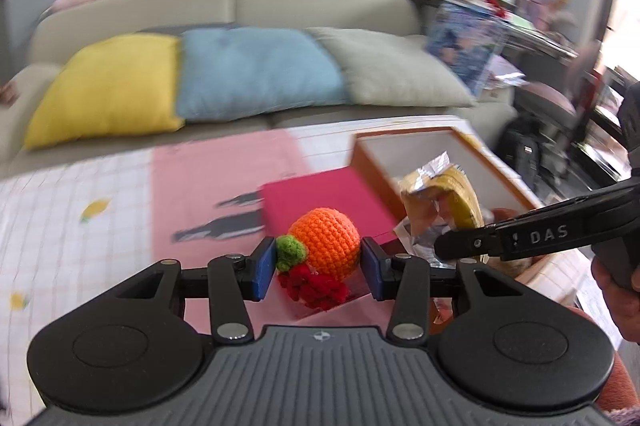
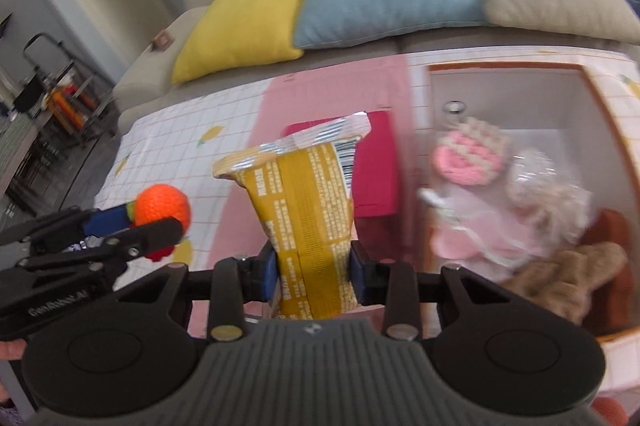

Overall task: Organize soft objects
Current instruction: 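Carry the fruit and snack packet into the orange box and open both grippers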

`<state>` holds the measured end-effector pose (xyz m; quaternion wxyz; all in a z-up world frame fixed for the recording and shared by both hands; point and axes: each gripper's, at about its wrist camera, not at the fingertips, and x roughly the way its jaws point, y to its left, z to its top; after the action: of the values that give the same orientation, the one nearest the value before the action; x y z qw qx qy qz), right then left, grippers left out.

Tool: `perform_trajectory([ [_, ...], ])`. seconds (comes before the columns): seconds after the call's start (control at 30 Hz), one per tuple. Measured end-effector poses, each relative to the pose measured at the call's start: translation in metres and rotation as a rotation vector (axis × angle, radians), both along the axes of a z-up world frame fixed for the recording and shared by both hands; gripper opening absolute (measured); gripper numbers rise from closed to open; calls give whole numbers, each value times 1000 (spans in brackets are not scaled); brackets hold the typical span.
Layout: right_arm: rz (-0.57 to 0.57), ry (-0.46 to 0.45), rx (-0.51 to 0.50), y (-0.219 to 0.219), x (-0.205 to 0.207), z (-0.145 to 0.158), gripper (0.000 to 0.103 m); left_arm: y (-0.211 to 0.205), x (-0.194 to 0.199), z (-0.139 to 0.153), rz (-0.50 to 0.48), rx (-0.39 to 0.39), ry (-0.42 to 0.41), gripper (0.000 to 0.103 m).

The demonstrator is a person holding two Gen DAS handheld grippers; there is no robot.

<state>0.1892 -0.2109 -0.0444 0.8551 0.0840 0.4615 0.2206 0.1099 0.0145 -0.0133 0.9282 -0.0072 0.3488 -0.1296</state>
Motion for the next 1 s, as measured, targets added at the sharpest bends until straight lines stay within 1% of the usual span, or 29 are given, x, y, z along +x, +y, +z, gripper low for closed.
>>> perform_trajectory([
  [0.13,-69,-23,-52,-41,3,1,35,-40,21,10,-118,26,-30,51],
  [0.27,-105,-56,-112,-76,18,5,35,-79,54,14,-224,45,-28,51],
  [0.33,-112,-69,-154,-90,30,6,32,-100,71,9,-270,73,-14,51],
  [0.43,-119,-72,-216,-103,55,1,31,-124,97,-4,-326,115,16,51],
  [0.53,-109,-75,-258,-110,81,-7,26,-139,119,-16,-356,144,51,51],
  [0.6,-105,-69,-267,-115,98,-12,24,-147,130,-25,-379,177,65,51],
  [0.67,-96,-79,-279,-116,113,-17,24,-155,141,-32,-393,215,80,51],
  [0.7,-87,-86,-287,-115,122,-19,24,-158,148,-36,-402,227,101,51],
  [0.8,-37,-106,-334,-107,145,-31,24,-165,166,-49,-419,254,149,51],
  [0.83,-22,-108,-352,-105,153,-37,24,-168,170,-54,-427,274,163,51],
  [1.0,59,-105,-405,-98,182,-65,24,-178,181,-74,-484,339,211,52],
])
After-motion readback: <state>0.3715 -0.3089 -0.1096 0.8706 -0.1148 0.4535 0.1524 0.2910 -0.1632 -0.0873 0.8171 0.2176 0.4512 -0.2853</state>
